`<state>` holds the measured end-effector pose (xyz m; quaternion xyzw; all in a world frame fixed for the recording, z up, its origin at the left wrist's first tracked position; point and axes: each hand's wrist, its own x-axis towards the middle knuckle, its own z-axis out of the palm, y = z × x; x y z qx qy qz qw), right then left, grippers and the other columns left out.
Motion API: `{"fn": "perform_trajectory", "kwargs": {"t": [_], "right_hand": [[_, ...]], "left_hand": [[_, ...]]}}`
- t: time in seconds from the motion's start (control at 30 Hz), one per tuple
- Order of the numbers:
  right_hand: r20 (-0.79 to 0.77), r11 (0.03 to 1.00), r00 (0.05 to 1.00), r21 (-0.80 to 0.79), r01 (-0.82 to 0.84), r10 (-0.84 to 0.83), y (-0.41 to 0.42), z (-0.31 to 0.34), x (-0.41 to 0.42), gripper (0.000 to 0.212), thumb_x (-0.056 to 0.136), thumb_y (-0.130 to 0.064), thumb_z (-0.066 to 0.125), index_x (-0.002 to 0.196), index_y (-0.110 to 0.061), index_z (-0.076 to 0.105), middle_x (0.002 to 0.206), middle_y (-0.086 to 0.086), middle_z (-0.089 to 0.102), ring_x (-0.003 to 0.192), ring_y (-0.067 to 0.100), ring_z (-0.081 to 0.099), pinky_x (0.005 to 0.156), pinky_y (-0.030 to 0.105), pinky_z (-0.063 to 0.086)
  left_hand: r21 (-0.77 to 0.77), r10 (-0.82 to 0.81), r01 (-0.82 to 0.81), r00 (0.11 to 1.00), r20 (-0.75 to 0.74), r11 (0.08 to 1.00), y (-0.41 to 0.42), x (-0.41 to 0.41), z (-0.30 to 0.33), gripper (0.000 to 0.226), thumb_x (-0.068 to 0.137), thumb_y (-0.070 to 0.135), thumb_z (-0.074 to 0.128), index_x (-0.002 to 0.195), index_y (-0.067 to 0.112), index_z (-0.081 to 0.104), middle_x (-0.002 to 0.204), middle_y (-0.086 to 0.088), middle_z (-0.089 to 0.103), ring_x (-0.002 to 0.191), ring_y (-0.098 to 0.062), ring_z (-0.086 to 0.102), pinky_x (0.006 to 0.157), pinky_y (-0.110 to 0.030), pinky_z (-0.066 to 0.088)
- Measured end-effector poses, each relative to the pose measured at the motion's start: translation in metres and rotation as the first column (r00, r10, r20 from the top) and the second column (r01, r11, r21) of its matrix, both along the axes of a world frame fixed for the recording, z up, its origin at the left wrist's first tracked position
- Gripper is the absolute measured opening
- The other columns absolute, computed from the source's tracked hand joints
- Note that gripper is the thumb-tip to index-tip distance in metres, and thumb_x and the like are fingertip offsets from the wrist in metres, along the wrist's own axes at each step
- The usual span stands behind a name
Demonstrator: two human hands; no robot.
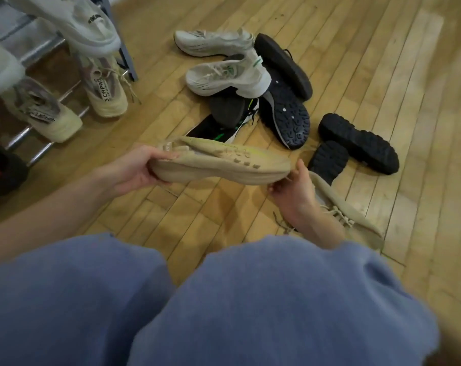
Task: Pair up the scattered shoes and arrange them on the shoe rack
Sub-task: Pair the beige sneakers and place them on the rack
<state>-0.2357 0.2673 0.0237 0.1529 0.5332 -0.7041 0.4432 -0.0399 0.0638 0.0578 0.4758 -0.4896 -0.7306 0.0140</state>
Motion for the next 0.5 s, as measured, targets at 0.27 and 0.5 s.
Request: {"fn": "perform_trajectory", "kwargs": {"t": [0.27, 0.5], "right_hand": [[0.353, 0.926, 0.860, 0.217, 0.309, -0.369, 0.004, 0.006, 0.011, 0.058, 0.088, -0.041, 0.065, 0.134, -0.011, 0.045, 0.101, 0.013, 0.054, 0.093, 0.023, 0.058, 0.084, 0.028, 0.052], [0.338, 0.804, 0.730, 0.284, 0.522, -0.594, -0.014, 0.003, -0.009, 0.067, 0.082, -0.046, 0.070, 0.135, -0.017, 0.044, 0.124, 0.006, 0.047, 0.108, 0.023, 0.057, 0.080, 0.029, 0.057]], "left_hand": [[0.112, 0.006, -0.010, 1.000, 0.028, 0.994, 0.005, -0.003, 0.009, 0.017, 0.085, 0.006, 0.057, 0.102, 0.004, 0.057, 0.106, -0.014, 0.064, 0.095, -0.025, 0.063, 0.059, -0.033, 0.061], [0.167, 0.065, -0.057, 0.997, -0.043, 0.984, 0.002, 0.006, 0.026, 0.039, 0.070, 0.014, 0.060, 0.108, 0.005, 0.059, 0.111, -0.013, 0.066, 0.102, -0.025, 0.064, 0.070, -0.037, 0.061]]}}
